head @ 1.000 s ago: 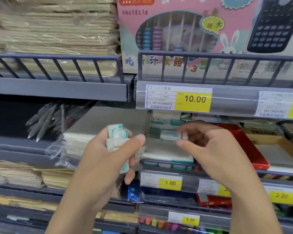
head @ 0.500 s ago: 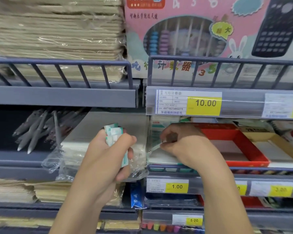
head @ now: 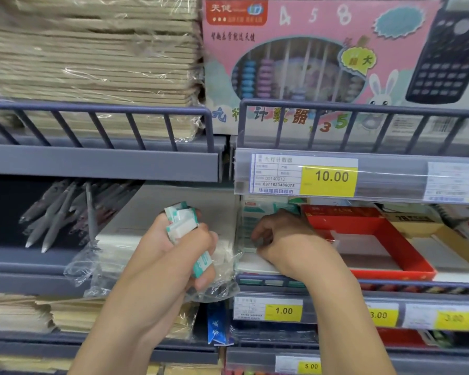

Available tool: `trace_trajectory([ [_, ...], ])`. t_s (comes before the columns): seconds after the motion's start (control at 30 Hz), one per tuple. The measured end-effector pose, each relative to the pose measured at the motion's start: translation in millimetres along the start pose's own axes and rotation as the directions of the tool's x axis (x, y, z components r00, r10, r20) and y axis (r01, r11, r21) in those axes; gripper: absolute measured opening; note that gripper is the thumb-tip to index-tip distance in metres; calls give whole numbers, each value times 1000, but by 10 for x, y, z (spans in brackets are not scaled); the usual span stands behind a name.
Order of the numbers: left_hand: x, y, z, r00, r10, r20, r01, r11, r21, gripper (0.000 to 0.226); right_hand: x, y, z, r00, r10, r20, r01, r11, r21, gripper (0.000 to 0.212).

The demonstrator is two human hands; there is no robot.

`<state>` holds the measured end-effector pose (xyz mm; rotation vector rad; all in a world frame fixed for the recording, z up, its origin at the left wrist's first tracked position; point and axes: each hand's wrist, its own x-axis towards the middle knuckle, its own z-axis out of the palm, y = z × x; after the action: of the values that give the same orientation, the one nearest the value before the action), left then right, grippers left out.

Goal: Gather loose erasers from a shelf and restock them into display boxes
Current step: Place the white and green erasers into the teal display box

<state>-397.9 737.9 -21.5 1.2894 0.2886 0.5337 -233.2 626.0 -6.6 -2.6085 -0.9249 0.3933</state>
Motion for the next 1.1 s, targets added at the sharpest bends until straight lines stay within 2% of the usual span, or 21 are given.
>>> trace_trajectory([
  [0.17, -29, 24, 111, 998, 59, -30, -58, 997, 42, 19, -59, 21, -8, 999, -30, -34, 30, 1000, -2, 24],
  [0.23, -50, 24, 162, 995, 93, -35, -88, 987, 131, 19, -157, 71, 24, 987, -75, -140, 80, 996, 32, 28],
  [0.3, -61, 13, 211, 990, 135, -43, -122, 966, 227, 19, -292, 116, 48, 931, -166, -325, 226, 962, 154, 19],
  [0.33, -63, 7, 232, 987, 155, -50, -136, 953, 271, 20, -366, 131, 52, 900, -204, -384, 324, 904, 280, 13],
  [0.4, -63, -6, 273, 980, 191, -62, -156, 919, 361, 23, -514, 119, 35, 879, -291, -379, 470, 667, 578, 9],
  [0.47, -68, -14, 311, 974, 217, -67, -167, 884, 437, 26, -642, 99, 8, 845, -399, -357, 518, 439, 734, 12],
  [0.5, -71, -20, 326, 972, 225, -68, -169, 870, 464, 28, -683, 95, 8, 824, -437, -361, 535, 391, 749, 14],
  [0.6, -78, -34, 363, 969, 242, -47, -175, 810, 559, 36, -709, 105, 35, 808, -468, -358, 564, 437, 701, 16],
  [0.67, -86, -37, 379, 971, 237, -15, -183, 790, 585, 38, -700, 140, 30, 814, -438, -380, 559, 419, 715, 14],
  [0.83, -124, -12, 387, 980, 182, 81, -199, 879, 434, 51, -662, 257, 28, 869, -312, -385, 456, 199, 867, 12],
  [1.0, -165, -10, 462, 970, 172, 170, -209, 949, 234, 36, -639, 308, 55, 874, -303, -381, 428, 106, 898, 19],
  [1.1, -167, -55, 487, 981, 165, 105, -182, 969, 170, 39, -638, 337, 77, 878, -291, -381, 425, 106, 899, 24],
])
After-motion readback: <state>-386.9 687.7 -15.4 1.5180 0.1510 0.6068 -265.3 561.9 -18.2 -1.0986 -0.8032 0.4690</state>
